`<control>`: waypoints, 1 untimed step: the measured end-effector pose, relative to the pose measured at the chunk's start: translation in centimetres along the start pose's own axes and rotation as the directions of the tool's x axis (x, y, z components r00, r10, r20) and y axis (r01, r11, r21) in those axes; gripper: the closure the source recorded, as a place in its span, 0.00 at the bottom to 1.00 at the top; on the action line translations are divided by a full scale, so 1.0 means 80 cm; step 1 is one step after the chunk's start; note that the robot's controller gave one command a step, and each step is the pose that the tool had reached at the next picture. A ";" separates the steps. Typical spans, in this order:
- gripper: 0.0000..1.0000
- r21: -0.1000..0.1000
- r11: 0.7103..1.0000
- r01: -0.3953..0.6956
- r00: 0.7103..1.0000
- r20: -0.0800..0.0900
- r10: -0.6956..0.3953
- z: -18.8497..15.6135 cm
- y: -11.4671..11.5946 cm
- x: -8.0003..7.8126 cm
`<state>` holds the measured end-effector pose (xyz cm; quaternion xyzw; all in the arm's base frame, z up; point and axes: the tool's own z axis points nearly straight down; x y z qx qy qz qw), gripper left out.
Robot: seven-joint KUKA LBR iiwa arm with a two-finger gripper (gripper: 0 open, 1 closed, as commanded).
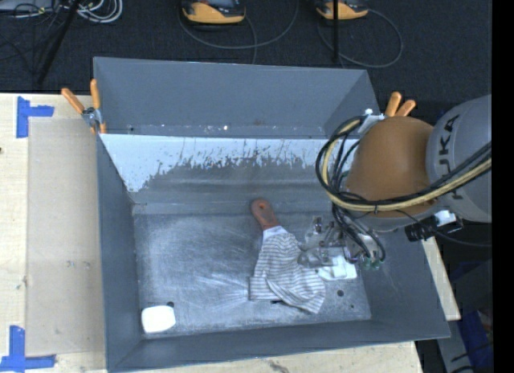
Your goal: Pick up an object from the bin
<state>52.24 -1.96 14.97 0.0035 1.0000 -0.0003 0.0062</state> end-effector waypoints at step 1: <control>1.00 -0.004 0.877 0.480 0.877 -0.005 -0.480 -0.169 -0.014 -0.010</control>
Offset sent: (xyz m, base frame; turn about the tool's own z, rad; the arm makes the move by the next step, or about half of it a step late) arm 0.0000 0.0000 0.0000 0.0000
